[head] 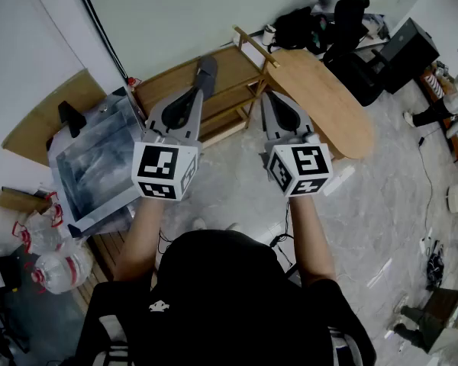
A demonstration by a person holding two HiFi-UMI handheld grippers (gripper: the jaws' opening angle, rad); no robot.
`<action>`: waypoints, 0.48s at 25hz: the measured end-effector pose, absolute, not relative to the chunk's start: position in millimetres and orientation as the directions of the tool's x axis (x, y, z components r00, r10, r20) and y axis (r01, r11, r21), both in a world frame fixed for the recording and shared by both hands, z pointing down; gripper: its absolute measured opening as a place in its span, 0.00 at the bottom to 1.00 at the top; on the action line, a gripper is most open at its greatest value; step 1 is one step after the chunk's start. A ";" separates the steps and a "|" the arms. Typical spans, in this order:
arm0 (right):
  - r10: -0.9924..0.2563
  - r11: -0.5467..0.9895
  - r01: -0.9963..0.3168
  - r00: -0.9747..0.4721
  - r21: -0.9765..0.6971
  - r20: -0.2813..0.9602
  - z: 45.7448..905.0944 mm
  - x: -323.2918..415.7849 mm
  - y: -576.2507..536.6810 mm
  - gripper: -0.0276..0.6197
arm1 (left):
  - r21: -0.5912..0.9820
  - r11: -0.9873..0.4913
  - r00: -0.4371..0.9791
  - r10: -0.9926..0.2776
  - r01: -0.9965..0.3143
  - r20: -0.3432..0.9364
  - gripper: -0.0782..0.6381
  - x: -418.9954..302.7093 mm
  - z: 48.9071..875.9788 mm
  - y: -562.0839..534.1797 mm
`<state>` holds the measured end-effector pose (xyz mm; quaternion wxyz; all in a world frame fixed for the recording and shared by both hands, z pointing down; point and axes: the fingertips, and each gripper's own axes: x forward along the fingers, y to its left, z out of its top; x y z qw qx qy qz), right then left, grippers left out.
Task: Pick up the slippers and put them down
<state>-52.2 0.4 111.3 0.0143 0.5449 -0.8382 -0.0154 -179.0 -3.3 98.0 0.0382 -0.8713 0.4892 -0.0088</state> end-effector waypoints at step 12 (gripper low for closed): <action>-0.892 0.452 -0.892 -0.452 -0.010 0.002 125.8 -26.9 22.3 0.02 | -0.060 -0.490 0.491 -0.871 -0.870 0.006 0.12 -157.4 114.2 14.6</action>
